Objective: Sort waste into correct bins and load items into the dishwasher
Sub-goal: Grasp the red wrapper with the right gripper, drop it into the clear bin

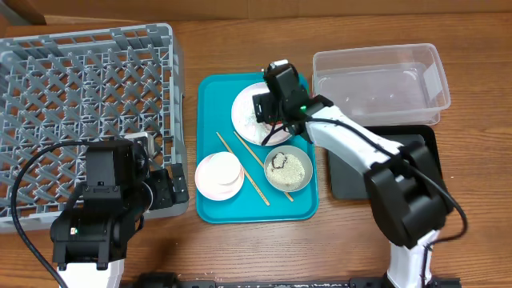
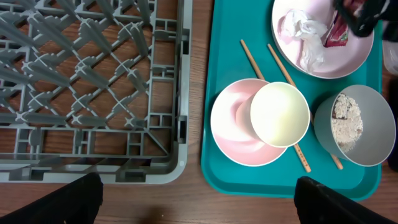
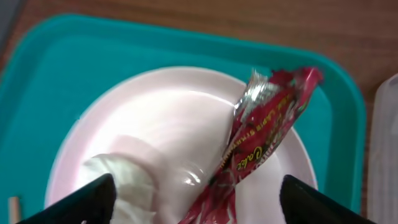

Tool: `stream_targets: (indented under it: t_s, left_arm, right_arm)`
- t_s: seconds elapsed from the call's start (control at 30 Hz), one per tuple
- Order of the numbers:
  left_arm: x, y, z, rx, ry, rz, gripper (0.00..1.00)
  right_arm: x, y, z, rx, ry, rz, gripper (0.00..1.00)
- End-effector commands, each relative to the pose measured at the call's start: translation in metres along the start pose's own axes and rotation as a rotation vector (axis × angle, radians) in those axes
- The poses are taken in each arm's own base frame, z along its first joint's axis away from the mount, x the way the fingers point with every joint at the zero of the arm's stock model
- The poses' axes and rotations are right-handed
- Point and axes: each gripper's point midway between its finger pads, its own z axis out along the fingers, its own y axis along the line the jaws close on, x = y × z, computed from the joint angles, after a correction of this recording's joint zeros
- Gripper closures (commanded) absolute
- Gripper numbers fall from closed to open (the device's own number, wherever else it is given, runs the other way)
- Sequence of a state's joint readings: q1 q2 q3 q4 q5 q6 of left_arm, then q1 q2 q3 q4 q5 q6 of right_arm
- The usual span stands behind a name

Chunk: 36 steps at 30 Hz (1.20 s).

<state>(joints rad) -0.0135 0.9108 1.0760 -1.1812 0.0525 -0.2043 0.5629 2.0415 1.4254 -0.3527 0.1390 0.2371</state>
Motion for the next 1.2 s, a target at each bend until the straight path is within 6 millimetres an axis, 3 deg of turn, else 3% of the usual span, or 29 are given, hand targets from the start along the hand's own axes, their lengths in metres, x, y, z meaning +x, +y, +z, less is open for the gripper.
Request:
stream_targets:
  t_s: [0.0, 0.13, 0.2, 0.3, 0.4, 0.43, 0.53, 0.63, 0.8, 0.83, 0.9, 1.0, 1.03, 1.1, 1.17]
  left_arm:
    - [-0.007, -0.006, -0.007, 0.024, -0.025, -0.003, 0.00]
    - [-0.007, -0.006, -0.007, 0.024, -0.026, -0.003, 0.00]
    - [-0.007, -0.006, -0.007, 0.023, -0.025, -0.003, 0.00]
    - [-0.007, -0.006, -0.007, 0.024, -0.025, -0.003, 0.00]
    - [-0.007, -0.006, -0.007, 0.024, -0.025, -0.003, 0.00]
    - [-0.007, -0.006, -0.007, 0.024, -0.025, -0.003, 0.00]
    - [-0.007, -0.006, -0.007, 0.024, -0.027, -0.003, 0.00]
    - [-0.009, -0.006, -0.007, 0.025, -0.034, -0.002, 0.00]
    - [-0.010, -0.006, -0.007, 0.026, -0.037, -0.002, 0.00]
    - [-0.010, -0.006, -0.007, 0.026, -0.037, -0.002, 0.00]
    - [-0.009, -0.006, -0.007, 0.026, -0.036, -0.002, 0.00]
    - [-0.009, -0.006, -0.007, 0.026, -0.036, -0.003, 0.00]
    - [-0.009, -0.006, -0.007, 0.026, -0.036, -0.002, 0.00]
    - [-0.010, -0.006, -0.007, 0.026, -0.036, -0.002, 0.00]
    - [-0.009, -0.006, -0.007, 0.026, -0.036, -0.002, 0.00]
  right_arm:
    - [0.013, -0.007, 0.019, 0.038, 0.029, 0.049, 0.28]
    - [0.010, -0.007, 0.020, 0.035, 0.019, 0.074, 0.53]
    - [0.010, -0.006, 0.018, 0.031, 0.024, 0.073, 0.71]
    - [-0.003, -0.005, 0.003, 0.029, 0.017, 0.072, 0.86]
    - [-0.044, -0.008, -0.039, 0.015, -0.058, 0.097, 0.94]
    - [-0.070, -0.018, -0.074, 0.012, -0.113, 0.122, 0.95]
    - [-0.090, -0.043, -0.116, 0.030, -0.169, 0.166, 0.95]
    - [-0.087, -0.086, -0.142, 0.092, -0.148, 0.233, 0.95]
    - [-0.047, -0.141, -0.131, 0.200, 0.012, 0.332, 0.95]
    - [-0.043, -0.145, -0.127, 0.197, 0.030, 0.342, 0.85]
    - [-0.042, -0.145, -0.125, 0.180, 0.036, 0.348, 0.59]
    - [-0.065, -0.133, -0.133, 0.105, -0.035, 0.340, 0.47]
    - [-0.075, -0.119, -0.138, 0.030, -0.060, 0.323, 0.41]
    - [-0.089, -0.077, -0.147, -0.180, -0.087, 0.237, 0.39]
    - [-0.086, -0.044, -0.150, -0.302, -0.070, 0.159, 0.35]
